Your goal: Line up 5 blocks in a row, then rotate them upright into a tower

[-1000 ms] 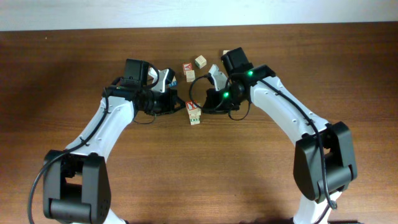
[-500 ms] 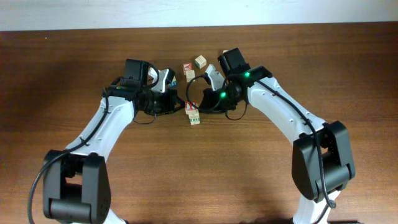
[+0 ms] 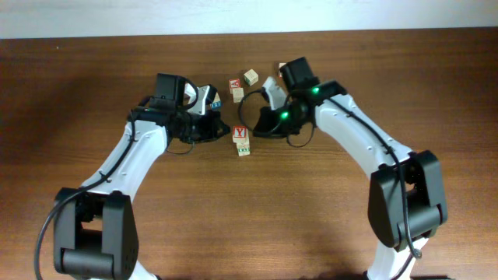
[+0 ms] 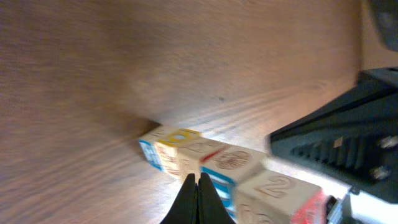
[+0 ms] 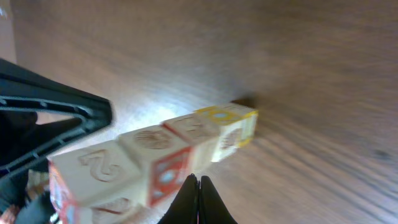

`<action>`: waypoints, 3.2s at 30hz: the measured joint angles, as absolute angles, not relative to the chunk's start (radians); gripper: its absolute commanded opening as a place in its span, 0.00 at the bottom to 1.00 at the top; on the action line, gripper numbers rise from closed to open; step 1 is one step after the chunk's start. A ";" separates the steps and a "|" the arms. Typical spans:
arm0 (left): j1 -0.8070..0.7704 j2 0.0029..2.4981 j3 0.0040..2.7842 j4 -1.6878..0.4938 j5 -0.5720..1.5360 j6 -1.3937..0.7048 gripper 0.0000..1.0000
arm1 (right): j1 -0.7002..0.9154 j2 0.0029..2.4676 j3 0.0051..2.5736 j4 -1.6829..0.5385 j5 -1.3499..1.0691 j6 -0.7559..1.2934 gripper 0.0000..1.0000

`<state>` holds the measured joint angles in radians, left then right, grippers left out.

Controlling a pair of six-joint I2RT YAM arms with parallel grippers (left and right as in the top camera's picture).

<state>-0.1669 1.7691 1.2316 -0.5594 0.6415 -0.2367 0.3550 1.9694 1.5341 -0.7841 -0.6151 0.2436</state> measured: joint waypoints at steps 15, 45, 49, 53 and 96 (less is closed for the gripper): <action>-0.075 1.699 1.425 -0.808 0.270 -0.193 0.27 | 0.233 1.937 1.666 -1.044 -0.492 0.164 0.12; -0.075 1.457 1.543 -0.913 0.062 -0.171 0.99 | 0.228 1.212 1.967 -1.532 -0.049 0.159 0.98; -0.075 1.457 1.543 -0.913 0.062 -0.171 0.99 | 0.199 1.211 1.963 -1.408 0.008 0.130 0.98; -0.075 1.457 1.543 -0.913 0.062 -0.171 0.99 | 0.141 1.163 1.876 -1.264 -0.021 0.044 0.98; -0.075 1.457 1.542 -0.913 0.058 -0.171 0.99 | -0.086 0.015 0.040 -0.110 -0.212 -0.056 0.99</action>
<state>-0.0753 1.4570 1.5417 -0.9131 0.0582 -0.1711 -0.0856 0.0154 0.0399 -0.1104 -0.2123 -0.0563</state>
